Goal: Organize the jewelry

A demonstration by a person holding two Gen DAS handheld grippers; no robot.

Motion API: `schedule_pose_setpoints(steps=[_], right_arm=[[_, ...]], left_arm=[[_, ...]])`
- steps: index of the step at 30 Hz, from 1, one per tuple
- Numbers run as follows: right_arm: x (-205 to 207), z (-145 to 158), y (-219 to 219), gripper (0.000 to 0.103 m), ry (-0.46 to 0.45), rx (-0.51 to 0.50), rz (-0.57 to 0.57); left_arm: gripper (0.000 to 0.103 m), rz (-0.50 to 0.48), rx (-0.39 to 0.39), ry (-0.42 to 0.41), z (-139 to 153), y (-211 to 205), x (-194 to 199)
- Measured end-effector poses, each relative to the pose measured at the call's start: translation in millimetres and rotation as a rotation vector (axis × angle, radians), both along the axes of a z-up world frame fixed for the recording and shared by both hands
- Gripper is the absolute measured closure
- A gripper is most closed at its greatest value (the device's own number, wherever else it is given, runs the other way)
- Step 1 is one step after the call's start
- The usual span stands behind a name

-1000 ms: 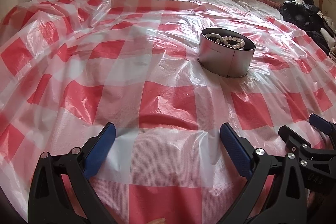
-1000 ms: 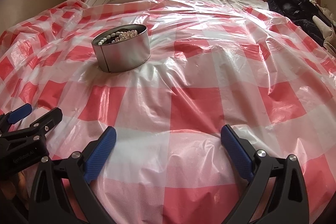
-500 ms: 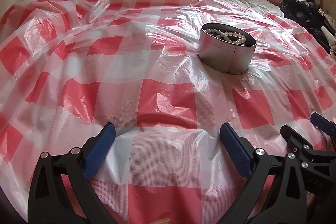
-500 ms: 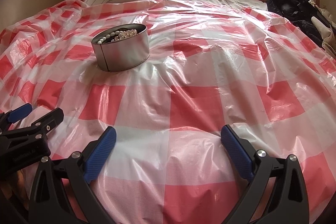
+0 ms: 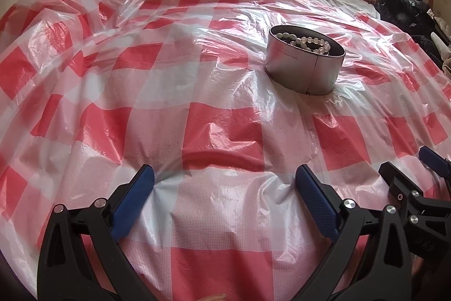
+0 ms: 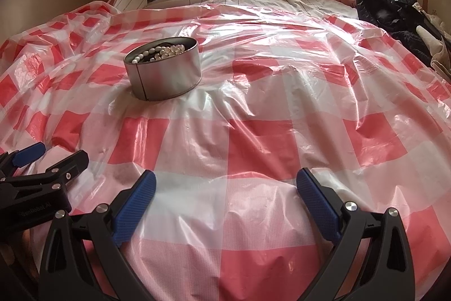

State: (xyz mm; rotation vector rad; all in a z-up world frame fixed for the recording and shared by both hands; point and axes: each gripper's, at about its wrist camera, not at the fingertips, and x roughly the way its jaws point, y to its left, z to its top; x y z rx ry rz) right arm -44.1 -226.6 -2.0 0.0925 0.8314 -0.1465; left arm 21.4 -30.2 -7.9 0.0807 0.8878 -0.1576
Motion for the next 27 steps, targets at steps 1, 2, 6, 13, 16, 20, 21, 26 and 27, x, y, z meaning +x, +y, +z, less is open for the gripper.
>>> schedule_pose_setpoints(steps=[1,2,6,13,16,20,21,26,27], right_arm=[[0.0,0.1,-0.4,0.007,-0.003,0.002,0.000],[0.0,0.3,0.0,0.007,-0.004,0.003,0.000],[-0.1,0.5,-0.5,0.007,-0.007,0.001,-0.003],[0.4,-0.7,-3.2,0.007,-0.001,0.030,-0.006],[0.3,-0.6,-4.0,0.007,-0.001,0.029,-0.007],[0.0,-0.7,-3.1,0.007,-0.001,0.029,-0.007],[0.0,-0.7,-3.0,0.007,-0.001,0.028,-0.007],[0.2,-0.6,-3.5,0.007,-0.001,0.028,-0.007],[0.2,-0.6,-3.3,0.007,-0.001,0.028,-0.007]], left_arm=[[0.007,-0.002,0.000,0.000,0.0,0.2,-0.4],[0.007,-0.002,0.002,0.000,0.2,0.1,-0.2],[0.007,-0.009,0.009,-0.003,0.6,-0.5,-2.1],[0.007,-0.008,0.011,-0.006,0.7,-0.6,-3.6],[0.007,-0.008,0.012,-0.005,0.9,-0.7,-3.6],[0.007,-0.008,0.011,-0.005,0.8,-0.6,-3.5],[0.007,-0.008,0.011,-0.005,0.8,-0.6,-3.4],[0.007,-0.008,0.012,-0.005,0.8,-0.8,-3.4],[0.007,-0.008,0.012,-0.005,0.7,-0.5,-3.1]])
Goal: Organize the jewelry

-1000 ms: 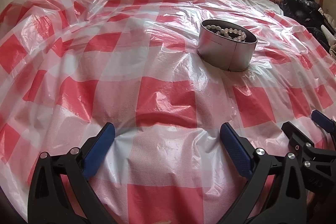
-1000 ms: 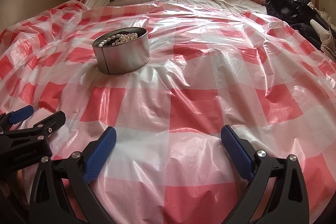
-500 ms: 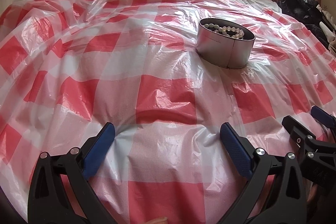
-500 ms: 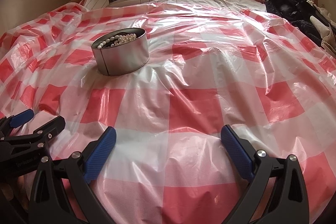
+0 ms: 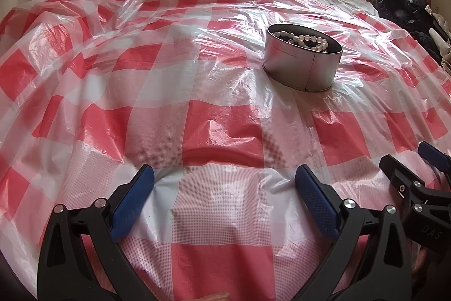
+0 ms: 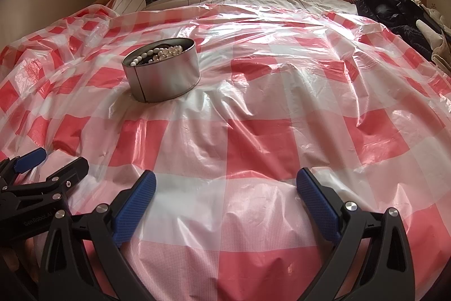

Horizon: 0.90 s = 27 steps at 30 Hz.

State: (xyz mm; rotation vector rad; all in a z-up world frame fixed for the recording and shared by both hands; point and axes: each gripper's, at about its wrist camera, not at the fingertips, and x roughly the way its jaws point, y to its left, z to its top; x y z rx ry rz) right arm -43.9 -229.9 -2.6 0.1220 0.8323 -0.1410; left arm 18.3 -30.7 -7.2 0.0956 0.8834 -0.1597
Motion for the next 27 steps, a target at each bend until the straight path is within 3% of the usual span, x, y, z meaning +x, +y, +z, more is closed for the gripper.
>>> schedule_pose_setpoints(steps=[27], right_arm=[[-0.2,-0.3,-0.8,0.007,0.003,-0.001,0.000]], left_arm=[[0.007,-0.001,0.004,0.002,-0.8,-1.1,1.1]])
